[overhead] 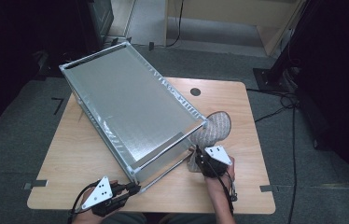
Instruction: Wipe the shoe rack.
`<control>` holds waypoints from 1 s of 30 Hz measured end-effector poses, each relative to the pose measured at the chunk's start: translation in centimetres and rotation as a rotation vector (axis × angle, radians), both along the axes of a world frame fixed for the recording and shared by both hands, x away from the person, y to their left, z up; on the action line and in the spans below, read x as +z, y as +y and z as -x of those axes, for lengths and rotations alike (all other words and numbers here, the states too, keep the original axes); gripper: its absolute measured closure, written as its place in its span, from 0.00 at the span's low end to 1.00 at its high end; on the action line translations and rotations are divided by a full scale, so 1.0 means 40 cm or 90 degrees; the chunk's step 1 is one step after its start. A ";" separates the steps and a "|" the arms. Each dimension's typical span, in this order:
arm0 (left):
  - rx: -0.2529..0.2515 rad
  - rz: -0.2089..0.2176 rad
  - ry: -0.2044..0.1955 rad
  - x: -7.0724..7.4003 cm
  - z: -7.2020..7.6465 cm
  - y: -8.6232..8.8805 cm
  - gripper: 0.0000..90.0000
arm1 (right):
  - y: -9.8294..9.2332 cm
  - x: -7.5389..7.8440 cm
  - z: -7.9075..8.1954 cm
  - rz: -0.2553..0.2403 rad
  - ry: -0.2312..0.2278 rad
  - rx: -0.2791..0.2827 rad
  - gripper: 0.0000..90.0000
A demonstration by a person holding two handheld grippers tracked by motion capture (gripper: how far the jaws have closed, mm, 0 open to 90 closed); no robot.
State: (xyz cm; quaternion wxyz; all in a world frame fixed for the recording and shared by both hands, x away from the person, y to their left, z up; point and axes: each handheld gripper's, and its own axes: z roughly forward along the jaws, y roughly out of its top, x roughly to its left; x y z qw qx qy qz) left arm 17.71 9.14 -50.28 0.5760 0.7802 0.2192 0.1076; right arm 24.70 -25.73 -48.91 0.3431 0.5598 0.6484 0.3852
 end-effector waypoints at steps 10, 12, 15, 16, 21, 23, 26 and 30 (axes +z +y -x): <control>-0.001 0.000 0.000 -0.001 -0.001 0.000 0.90 | -0.003 0.002 -0.001 -0.022 0.007 0.009 0.64; -0.001 -0.001 -0.001 -0.001 -0.001 0.000 0.90 | -0.005 0.027 0.007 -0.029 -0.015 0.014 0.63; 0.000 0.000 -0.001 -0.002 -0.001 0.000 0.90 | -0.004 0.063 0.017 -0.038 -0.050 0.012 0.63; 0.000 0.000 0.000 -0.002 -0.001 0.000 0.90 | -0.003 0.077 0.022 -0.042 -0.064 0.013 0.63; -0.002 0.001 0.001 -0.003 -0.001 0.001 0.90 | 0.007 0.144 0.050 -0.043 -0.129 0.022 0.64; -0.004 0.000 0.001 -0.003 -0.001 0.002 0.90 | 0.012 0.163 0.060 -0.040 -0.144 0.018 0.66; -0.004 0.002 0.002 -0.003 -0.002 0.001 0.90 | 0.013 0.174 0.070 -0.035 -0.163 0.004 0.68; -0.002 -0.002 -0.001 -0.003 -0.002 0.000 0.90 | 0.003 0.182 0.075 -0.033 -0.175 -0.024 0.70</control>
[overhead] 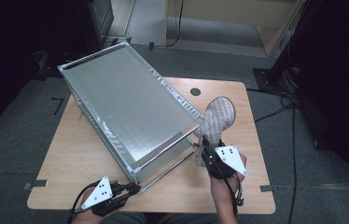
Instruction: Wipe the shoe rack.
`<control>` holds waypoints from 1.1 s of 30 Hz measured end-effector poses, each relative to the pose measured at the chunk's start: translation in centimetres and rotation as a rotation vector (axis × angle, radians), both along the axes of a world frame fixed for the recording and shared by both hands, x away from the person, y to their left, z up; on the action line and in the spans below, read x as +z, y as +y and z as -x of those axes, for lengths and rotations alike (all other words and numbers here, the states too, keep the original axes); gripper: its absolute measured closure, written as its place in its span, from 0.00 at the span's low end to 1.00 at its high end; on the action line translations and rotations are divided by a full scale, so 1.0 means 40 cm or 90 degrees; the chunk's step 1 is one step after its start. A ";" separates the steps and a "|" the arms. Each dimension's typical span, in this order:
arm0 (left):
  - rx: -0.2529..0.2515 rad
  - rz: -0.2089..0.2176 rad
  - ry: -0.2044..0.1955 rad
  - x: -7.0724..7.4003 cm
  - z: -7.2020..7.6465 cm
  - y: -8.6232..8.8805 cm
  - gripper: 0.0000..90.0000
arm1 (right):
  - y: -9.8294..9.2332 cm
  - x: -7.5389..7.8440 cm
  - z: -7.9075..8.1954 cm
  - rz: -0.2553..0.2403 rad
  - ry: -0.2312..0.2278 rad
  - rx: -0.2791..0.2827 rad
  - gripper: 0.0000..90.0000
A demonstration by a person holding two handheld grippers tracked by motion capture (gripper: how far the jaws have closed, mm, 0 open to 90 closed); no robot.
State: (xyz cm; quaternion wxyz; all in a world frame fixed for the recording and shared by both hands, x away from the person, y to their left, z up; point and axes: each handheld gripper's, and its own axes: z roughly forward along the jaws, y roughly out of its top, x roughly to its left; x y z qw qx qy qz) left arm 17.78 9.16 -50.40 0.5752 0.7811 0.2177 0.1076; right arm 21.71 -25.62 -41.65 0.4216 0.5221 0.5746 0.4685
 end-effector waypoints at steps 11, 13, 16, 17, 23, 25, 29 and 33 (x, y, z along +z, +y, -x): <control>0.001 0.001 0.001 -0.002 0.000 -0.002 0.90 | -0.010 0.051 0.023 -0.068 -0.074 0.019 0.70; 0.000 0.000 0.002 -0.002 -0.001 -0.003 0.90 | 0.020 0.060 0.026 -0.053 -0.075 0.077 0.70; -0.002 -0.002 0.003 -0.002 -0.002 -0.003 0.90 | 0.071 0.066 0.035 -0.027 -0.072 0.144 0.69; -0.002 -0.002 0.002 -0.003 -0.002 -0.003 0.90 | 0.085 0.067 0.038 -0.020 -0.072 0.159 0.69; -0.003 -0.001 0.008 -0.005 -0.003 -0.003 0.90 | 0.153 0.083 0.070 -0.018 -0.065 0.229 0.68; -0.003 -0.005 0.006 -0.005 -0.003 -0.004 0.90 | 0.178 0.089 0.083 -0.013 -0.067 0.255 0.67; -0.003 -0.007 0.007 -0.007 -0.003 -0.005 0.90 | 0.235 0.095 0.107 0.000 -0.070 0.322 0.65; -0.003 -0.012 0.005 -0.009 -0.004 -0.005 0.90 | 0.285 0.095 0.125 0.027 -0.079 0.383 0.64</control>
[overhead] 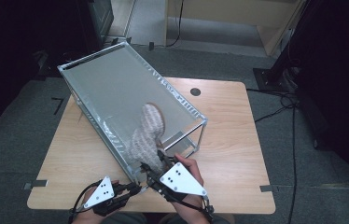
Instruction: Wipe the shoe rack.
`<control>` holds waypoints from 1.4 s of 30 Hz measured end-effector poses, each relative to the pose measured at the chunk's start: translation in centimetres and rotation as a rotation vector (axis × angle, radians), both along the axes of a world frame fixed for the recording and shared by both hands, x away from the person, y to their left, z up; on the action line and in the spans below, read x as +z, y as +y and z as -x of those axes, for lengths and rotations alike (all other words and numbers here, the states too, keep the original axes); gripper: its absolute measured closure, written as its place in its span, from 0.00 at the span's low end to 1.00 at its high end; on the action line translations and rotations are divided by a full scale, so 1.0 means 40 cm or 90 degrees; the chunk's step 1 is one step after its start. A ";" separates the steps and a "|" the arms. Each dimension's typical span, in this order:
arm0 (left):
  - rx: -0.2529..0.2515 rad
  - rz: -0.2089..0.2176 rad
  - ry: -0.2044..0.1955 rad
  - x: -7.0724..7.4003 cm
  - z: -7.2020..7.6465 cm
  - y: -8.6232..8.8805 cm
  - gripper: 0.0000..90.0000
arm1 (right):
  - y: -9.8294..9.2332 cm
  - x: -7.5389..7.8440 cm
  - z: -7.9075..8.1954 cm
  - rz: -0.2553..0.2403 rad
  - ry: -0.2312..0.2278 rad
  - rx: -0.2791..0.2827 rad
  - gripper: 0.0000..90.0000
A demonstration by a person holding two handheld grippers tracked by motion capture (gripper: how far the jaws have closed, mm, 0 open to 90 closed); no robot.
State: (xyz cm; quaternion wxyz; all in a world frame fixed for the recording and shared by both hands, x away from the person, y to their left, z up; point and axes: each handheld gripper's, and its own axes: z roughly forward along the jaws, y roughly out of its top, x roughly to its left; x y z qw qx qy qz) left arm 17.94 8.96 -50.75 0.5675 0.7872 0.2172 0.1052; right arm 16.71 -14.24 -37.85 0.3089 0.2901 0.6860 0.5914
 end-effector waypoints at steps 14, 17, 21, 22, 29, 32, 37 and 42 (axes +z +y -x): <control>0.003 -0.004 0.004 0.001 0.002 -0.001 0.90 | -0.060 -0.015 -0.050 0.011 0.006 -0.093 0.69; 0.003 -0.005 0.003 0.001 0.002 -0.001 0.90 | -0.126 -0.022 -0.087 -0.018 0.014 -0.148 0.69; 0.003 -0.007 0.002 0.001 0.002 -0.001 0.90 | -0.180 -0.030 -0.111 -0.041 0.018 -0.202 0.68; 0.003 -0.007 0.002 0.001 0.002 -0.001 0.90 | -0.195 -0.033 -0.116 -0.050 0.023 -0.221 0.68; 0.004 -0.011 -0.007 0.001 0.003 -0.002 0.90 | -0.277 -0.075 -0.146 -0.088 0.068 -0.315 0.68; 0.004 -0.014 -0.008 0.002 0.004 -0.002 0.90 | -0.302 -0.127 -0.164 -0.083 0.096 -0.334 0.68; 0.004 -0.017 -0.012 0.002 0.004 -0.003 0.90 | -0.317 -0.195 -0.183 -0.065 0.154 -0.358 0.68; 0.009 -0.018 -0.012 0.003 0.003 -0.001 0.90 | -0.330 -0.277 -0.216 -0.024 0.270 -0.339 0.67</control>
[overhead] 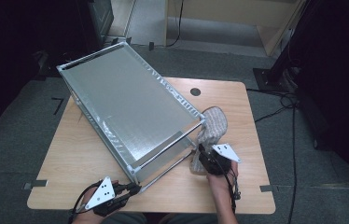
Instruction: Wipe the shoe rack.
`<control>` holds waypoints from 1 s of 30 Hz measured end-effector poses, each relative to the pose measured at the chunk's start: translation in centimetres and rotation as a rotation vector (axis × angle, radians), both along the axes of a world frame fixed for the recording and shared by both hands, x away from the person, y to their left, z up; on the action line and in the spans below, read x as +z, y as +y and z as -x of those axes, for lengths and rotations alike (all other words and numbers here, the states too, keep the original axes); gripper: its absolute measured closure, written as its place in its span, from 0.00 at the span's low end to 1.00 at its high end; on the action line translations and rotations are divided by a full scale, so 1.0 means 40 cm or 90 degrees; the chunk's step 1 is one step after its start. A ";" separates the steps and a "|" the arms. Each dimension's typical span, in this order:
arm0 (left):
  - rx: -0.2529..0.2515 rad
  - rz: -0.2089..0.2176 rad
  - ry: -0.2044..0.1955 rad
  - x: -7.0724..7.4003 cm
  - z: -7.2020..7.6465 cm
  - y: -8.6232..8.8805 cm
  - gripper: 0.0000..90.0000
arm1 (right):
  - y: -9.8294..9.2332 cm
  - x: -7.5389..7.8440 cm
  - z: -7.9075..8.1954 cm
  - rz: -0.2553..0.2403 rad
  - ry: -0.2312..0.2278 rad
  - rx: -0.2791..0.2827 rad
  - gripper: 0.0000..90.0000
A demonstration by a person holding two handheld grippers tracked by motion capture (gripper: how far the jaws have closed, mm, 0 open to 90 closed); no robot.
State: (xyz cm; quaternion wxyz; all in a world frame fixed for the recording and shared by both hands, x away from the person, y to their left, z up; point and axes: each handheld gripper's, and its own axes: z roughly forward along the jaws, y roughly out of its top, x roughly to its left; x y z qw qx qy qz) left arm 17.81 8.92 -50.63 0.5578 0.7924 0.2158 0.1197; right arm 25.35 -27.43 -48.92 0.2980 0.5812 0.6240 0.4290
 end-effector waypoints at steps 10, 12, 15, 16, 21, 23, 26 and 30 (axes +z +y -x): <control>0.000 0.001 0.002 0.000 -0.003 0.001 0.90 | 0.006 -0.010 0.000 0.016 0.042 -0.011 0.66; -0.001 0.002 0.003 -0.001 -0.003 0.001 0.90 | 0.013 0.022 0.014 0.006 0.008 -0.011 0.66; 0.000 0.001 0.003 -0.001 -0.004 0.001 0.90 | 0.033 0.076 0.041 0.018 -0.069 -0.005 0.66; 0.000 0.001 0.003 -0.001 -0.004 0.001 0.90 | 0.044 0.093 0.051 0.024 -0.093 0.001 0.66; -0.001 0.001 0.003 -0.001 -0.004 0.001 0.90 | 0.098 0.116 0.072 0.069 -0.127 0.062 0.64; -0.002 0.001 0.004 -0.001 -0.004 0.001 0.90 | 0.112 0.088 0.060 0.093 -0.097 0.081 0.63; -0.004 0.002 0.006 -0.001 -0.004 0.002 0.90 | 0.126 0.032 0.038 0.113 -0.031 0.094 0.63; -0.005 0.003 0.007 -0.001 -0.005 0.002 0.90 | 0.124 -0.020 0.010 0.113 0.029 0.107 0.65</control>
